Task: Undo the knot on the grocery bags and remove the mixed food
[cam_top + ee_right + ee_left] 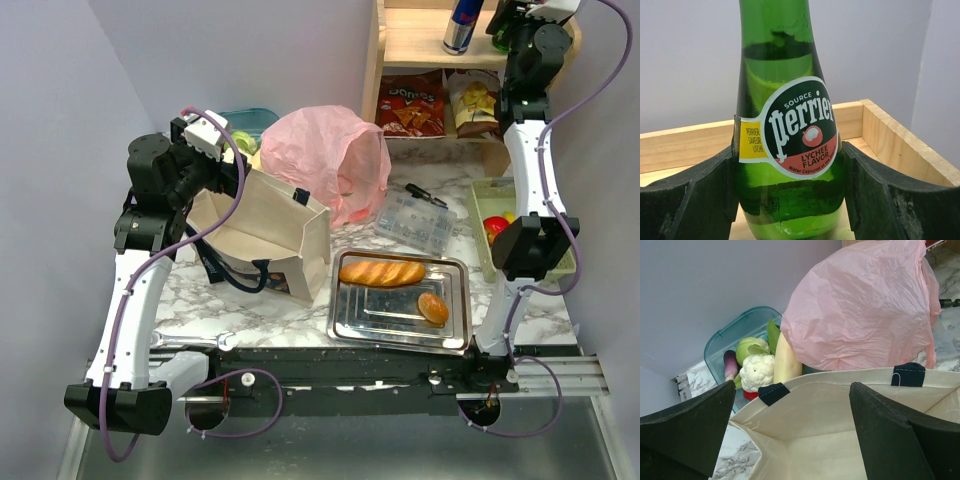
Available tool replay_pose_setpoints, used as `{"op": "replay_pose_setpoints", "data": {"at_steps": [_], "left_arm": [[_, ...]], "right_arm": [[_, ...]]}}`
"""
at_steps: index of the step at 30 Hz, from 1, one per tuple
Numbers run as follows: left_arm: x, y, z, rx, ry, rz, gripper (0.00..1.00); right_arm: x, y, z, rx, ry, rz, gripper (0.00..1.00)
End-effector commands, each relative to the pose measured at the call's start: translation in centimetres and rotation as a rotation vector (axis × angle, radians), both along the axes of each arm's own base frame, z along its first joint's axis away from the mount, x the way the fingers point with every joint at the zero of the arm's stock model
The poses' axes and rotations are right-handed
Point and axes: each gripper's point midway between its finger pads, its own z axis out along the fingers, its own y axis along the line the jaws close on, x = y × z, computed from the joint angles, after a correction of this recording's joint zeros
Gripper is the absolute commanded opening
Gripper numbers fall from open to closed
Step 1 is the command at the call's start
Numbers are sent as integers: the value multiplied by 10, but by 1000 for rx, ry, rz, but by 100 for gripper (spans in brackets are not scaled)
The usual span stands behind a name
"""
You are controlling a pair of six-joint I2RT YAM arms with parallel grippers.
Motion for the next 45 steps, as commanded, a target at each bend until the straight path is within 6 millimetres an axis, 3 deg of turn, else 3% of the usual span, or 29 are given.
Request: {"op": "replay_pose_setpoints", "data": {"at_steps": [1,7,12,16,20,31,40,45], "left_arm": [[0,1,6,5,-21,10,98],[-3,2,-2,25,-5,5,99],[-4,0,-7,28,16,-8,99],[-5,-2,-10,27,30,-18,99],[-6,-3,-12,23,38,-25,99],[-8,-2,-15,30,52,-22,99],[-4,2,-11,66,104,-9,98],[-2,2,-11,76,130,-12,99]], "right_arm": [[-25,5,66,-26,-244,16,8],[-27,11,59,-40,-227,49,57],[-31,14,58,-47,-220,57,84],[-38,18,60,-62,-224,72,94],[-42,19,59,-66,-219,80,100],[-62,22,71,-73,-235,89,100],[-108,40,97,-78,-234,186,100],[-132,52,95,-133,-210,232,100]]}}
